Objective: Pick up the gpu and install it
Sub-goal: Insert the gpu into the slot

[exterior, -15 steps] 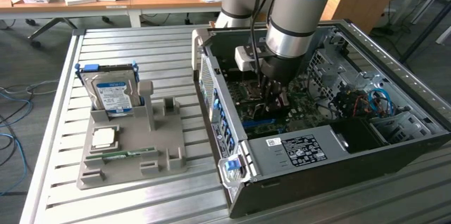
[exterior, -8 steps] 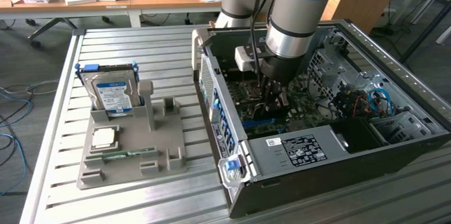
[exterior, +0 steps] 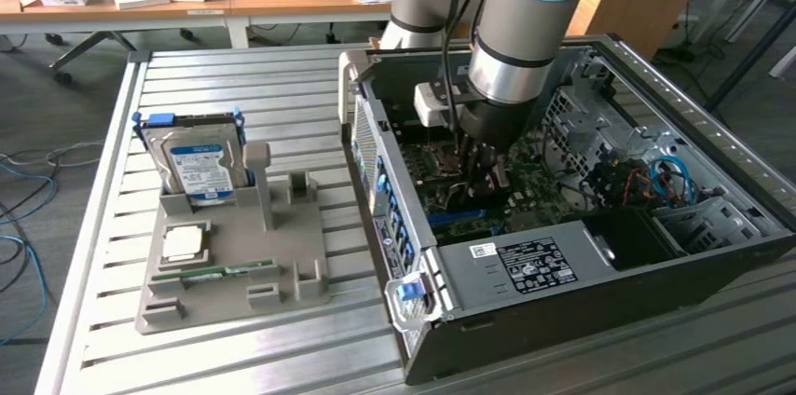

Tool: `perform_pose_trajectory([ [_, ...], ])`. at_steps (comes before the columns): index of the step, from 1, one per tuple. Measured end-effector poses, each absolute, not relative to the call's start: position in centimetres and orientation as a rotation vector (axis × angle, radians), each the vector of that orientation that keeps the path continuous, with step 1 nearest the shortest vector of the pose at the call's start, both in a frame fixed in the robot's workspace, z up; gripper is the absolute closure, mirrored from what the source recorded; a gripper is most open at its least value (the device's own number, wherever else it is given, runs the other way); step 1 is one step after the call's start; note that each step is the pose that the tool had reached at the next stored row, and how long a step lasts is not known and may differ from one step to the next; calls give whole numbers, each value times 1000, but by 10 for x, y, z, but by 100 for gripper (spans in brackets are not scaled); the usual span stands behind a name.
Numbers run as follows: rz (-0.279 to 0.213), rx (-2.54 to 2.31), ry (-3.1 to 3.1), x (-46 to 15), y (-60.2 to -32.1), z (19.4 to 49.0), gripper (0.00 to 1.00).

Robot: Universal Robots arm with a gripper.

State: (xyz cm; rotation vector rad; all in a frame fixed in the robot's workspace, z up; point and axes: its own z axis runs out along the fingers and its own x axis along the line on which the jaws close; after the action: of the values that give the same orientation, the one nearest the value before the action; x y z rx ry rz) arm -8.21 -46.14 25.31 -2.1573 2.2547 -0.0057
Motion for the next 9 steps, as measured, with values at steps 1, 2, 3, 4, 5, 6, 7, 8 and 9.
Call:
perform_pose_trajectory([
  [1,-6,-2157,2255,-82,-461,253,74],
  [2,-5,-2157,2254,-82,-461,252,74],
  [3,-5,-2157,2254,-82,-461,252,74],
  [4,-5,-2157,2254,-82,-461,252,74],
  [5,-6,-2157,2254,-82,-461,252,74],
  [6,-6,-2157,2255,-82,-461,252,74],
  [7,-6,-2157,2255,-82,-461,252,74],
  [8,-6,-2157,2255,-82,-461,252,74],
  [9,-6,-2157,2255,-82,-461,252,74],
])
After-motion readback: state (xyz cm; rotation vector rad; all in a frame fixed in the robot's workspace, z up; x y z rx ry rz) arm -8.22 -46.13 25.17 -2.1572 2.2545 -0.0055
